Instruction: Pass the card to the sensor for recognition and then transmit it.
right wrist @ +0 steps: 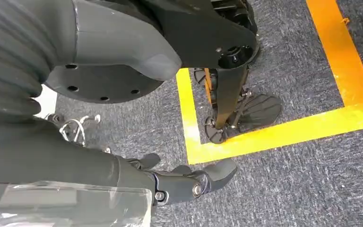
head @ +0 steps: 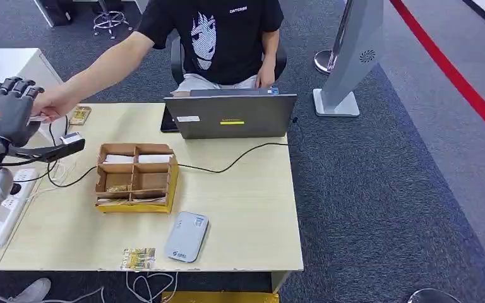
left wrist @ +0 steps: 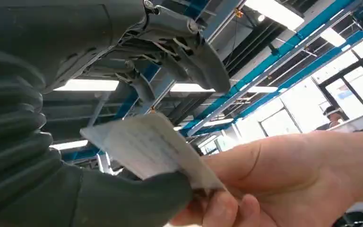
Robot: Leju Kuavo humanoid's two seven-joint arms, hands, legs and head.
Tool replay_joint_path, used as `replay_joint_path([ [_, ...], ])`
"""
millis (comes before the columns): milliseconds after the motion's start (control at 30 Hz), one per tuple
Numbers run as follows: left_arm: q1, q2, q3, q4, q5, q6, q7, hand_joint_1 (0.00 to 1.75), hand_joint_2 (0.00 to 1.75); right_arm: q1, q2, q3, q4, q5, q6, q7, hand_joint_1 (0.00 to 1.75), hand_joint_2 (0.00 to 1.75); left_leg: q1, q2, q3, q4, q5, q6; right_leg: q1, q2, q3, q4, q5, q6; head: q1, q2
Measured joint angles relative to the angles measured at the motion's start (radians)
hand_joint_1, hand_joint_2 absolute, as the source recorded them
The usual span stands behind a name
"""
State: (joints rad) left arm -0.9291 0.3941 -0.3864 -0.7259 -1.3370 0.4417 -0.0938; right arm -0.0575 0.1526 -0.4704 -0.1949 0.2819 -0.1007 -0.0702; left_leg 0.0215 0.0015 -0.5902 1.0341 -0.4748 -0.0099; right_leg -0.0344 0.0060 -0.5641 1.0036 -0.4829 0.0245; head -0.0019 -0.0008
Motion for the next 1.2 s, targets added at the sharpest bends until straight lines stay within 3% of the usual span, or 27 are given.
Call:
replay_joint_path([
  [633,0.015,0.014,-0.027,-0.010,0.023,0.005,0.000,1.75,1.75,0.001,0.000,0.000,0.000,0.009,-0.013,0.000,0.00,1.75,0.000,0.001,-0.001,0.000,0.000,0.000,0.000,0.001,0.000,0.000,0.000,0.000,0.000,0.000],
  [733,0.032,0.016,-0.028,-0.033,0.048,0.042,-0.013,1.75,1.75,0.001,0.000,-0.001,0.000,0.009,-0.016,0.000,0.00,1.75,0.000,0.001,-0.001,0.000,0.000,0.000,0.000,0.001,0.000,0.000,0.000,0.000,0.000,0.000],
  [833,0.126,0.015,-0.027,-0.138,0.076,0.142,-0.034,1.75,1.75,0.001,0.000,-0.005,0.000,0.005,-0.024,0.000,0.00,1.75,-0.001,0.001,-0.001,0.000,0.000,0.000,-0.001,0.001,0.000,0.000,0.000,0.000,0.000,0.000],
  [967,0.357,-0.031,-0.023,-0.377,0.040,0.240,-0.061,1.75,1.75,0.001,0.001,-0.024,0.000,-0.015,-0.034,-0.004,0.00,1.75,-0.003,0.002,0.000,0.000,-0.003,0.003,-0.003,0.001,0.000,-0.001,-0.002,0.003,0.001,0.000],
  [1067,0.584,-0.097,-0.023,-0.600,-0.017,0.253,-0.099,1.75,1.75,0.005,0.006,-0.044,0.000,-0.030,-0.046,-0.005,0.00,1.75,-0.005,0.004,0.000,0.000,-0.006,0.004,-0.005,0.004,0.000,-0.001,-0.004,0.005,0.000,0.000],
  [1200,0.721,-0.146,-0.023,-0.756,-0.028,0.254,-0.104,1.75,1.75,0.008,0.008,-0.057,0.003,-0.031,-0.049,-0.005,0.00,1.75,-0.005,0.003,0.000,0.000,-0.007,0.005,-0.005,0.003,0.000,-0.002,-0.005,0.006,0.001,0.000],
])
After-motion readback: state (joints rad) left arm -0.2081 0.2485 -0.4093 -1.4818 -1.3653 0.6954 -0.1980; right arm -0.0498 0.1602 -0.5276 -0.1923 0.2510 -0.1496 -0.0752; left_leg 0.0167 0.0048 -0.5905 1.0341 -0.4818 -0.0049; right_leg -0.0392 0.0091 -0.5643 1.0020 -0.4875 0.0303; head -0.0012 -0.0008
